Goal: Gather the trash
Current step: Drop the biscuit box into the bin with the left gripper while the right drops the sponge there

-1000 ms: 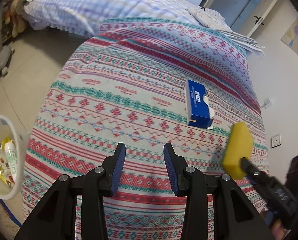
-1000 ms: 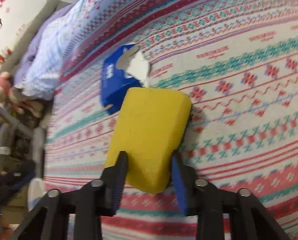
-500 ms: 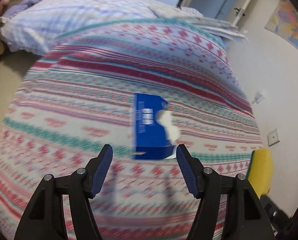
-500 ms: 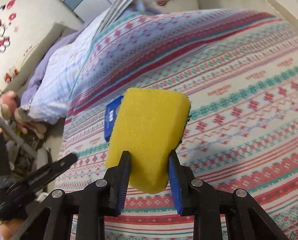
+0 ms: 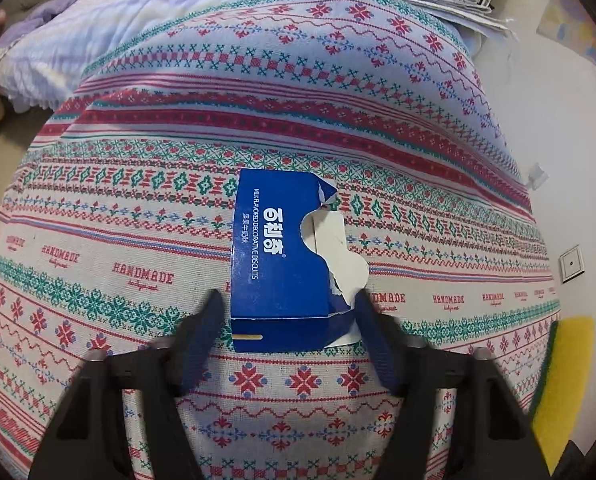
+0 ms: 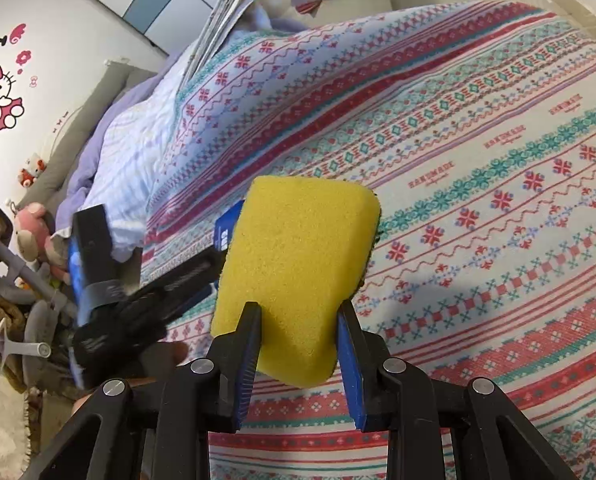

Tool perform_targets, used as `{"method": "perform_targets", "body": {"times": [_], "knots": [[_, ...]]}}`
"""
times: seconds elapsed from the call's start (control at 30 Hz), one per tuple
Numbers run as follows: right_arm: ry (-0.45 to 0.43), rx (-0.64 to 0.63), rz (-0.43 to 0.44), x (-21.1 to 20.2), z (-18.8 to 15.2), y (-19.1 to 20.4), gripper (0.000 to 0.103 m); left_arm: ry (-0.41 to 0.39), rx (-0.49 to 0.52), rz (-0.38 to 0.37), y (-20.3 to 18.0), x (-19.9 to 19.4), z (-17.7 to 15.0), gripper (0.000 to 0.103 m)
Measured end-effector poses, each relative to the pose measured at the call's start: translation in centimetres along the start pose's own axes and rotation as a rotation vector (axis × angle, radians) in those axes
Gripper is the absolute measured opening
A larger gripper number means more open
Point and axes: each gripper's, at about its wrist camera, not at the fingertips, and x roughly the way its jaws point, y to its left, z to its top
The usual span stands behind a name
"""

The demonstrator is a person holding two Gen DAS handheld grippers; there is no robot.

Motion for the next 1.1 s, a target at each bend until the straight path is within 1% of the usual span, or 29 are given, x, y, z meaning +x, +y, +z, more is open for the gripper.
{"method": "perform_targets", "body": {"times": [0.07,0.17,0.2,0.37,0.53,0.7,0.83,0.9,1.0,1.1], "knots": [[0.004,-0.005,0.000,0.2,0.0,0.1,0.033,-0.006,-0.015,-0.017,0.4,-0.3,0.0,0.051],[0.007,-0.005,-0.008,0.3,-0.1,0.1,0.033,-0.024,-0.025,-0.018,1.2,-1.3,0.0,0.050],[0.007,-0.003,-0.010,0.3,-0.1,0.0,0.033,-0.025,-0.029,-0.022,1.8,-1.6,-0.1,0.050],[0.006,-0.003,-0.016,0.4,0.1,-0.2,0.033,-0.023,-0.070,-0.056,2.6,-3.1,-0.7,0.049],[-0.001,-0.016,-0.036,0.5,0.1,-0.3,0.033,-0.026,-0.078,-0.072,2.9,-5.4,-1.0,0.049],[0.003,-0.013,-0.051,0.7,0.2,-0.8,0.033,-0.030,-0.095,-0.099,4.0,-8.7,-2.0,0.049],[0.008,-0.021,-0.060,0.9,0.1,-0.9,0.033,-0.033,-0.112,-0.086,6.1,-11.4,-2.8,0.049],[0.009,-0.029,-0.064,0.9,0.1,-0.8,0.033,-0.034,-0.137,-0.086,7.6,-12.9,-3.5,0.049],[0.012,-0.036,-0.064,1.0,0.0,-0.7,0.033,-0.028,-0.197,-0.093,10.8,-14.3,-4.1,0.049],[0.013,-0.044,-0.069,1.1,-0.1,-0.6,0.033,-0.034,-0.257,-0.085,14.4,-16.5,-5.6,0.049]]}}
